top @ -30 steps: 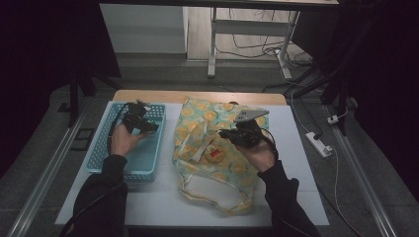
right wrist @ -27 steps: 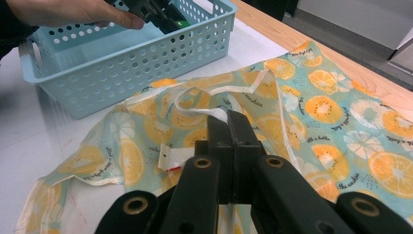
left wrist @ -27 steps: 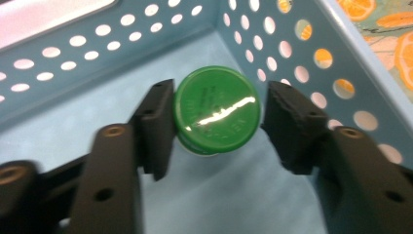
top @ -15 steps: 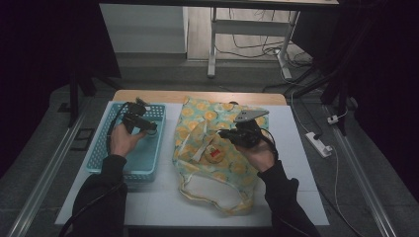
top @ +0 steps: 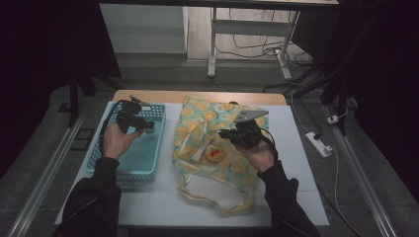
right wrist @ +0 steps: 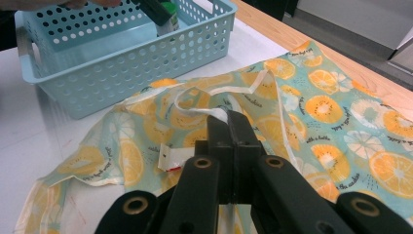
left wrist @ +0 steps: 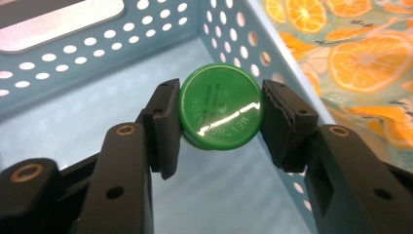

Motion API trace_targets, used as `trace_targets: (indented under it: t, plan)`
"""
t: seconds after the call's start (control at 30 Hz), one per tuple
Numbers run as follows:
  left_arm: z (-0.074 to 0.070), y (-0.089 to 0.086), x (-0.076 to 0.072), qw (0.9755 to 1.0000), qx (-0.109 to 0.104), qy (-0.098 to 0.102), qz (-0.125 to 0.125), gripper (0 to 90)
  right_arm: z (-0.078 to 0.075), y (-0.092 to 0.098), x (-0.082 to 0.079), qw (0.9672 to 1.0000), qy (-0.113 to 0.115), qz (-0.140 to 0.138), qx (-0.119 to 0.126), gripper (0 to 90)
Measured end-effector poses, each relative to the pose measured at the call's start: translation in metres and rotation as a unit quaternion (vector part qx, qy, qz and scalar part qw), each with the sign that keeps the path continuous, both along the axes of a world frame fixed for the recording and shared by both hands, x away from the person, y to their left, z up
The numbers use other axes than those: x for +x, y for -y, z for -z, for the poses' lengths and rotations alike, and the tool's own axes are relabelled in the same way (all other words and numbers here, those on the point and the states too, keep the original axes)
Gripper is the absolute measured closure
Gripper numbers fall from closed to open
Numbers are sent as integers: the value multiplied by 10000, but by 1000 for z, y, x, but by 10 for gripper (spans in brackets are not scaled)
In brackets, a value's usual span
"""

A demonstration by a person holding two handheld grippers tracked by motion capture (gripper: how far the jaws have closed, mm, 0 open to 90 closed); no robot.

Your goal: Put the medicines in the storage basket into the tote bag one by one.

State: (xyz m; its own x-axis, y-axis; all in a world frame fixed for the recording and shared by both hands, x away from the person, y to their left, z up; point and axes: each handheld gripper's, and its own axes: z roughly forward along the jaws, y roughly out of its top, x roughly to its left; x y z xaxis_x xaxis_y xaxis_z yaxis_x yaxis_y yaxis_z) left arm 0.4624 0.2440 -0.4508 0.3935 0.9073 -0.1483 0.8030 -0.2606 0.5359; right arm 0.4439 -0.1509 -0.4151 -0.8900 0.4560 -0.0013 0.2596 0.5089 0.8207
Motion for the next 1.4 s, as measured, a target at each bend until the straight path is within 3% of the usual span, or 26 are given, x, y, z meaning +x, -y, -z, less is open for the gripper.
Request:
trace_targets:
  t: [0.37, 0.63, 0.93, 1.13, 1.4]
  plan:
    - [-16, -2, -19, 9993, -245, 250, 94, 519, 0, 0, 0, 10000, -3, -4, -8, 900]
    - [-27, 5, -35, 9980, -337, 396, 368, 518, 1, 0, 0, 10000, -9, -7, -13, 900]
    - [-41, 24, -55, 9956, -438, 488, 665, 519, 1, -1, 0, 10000, -10, -3, -8, 900]
    - [-43, 38, -66, 9937, -466, 488, 893, 519, 1, -1, 0, 10000, -14, -7, -1, 900]
    - [-41, 60, -80, 9894, -588, 470, 1245, 519, 1, -1, -1, 10000, -3, -1, 2, 900]
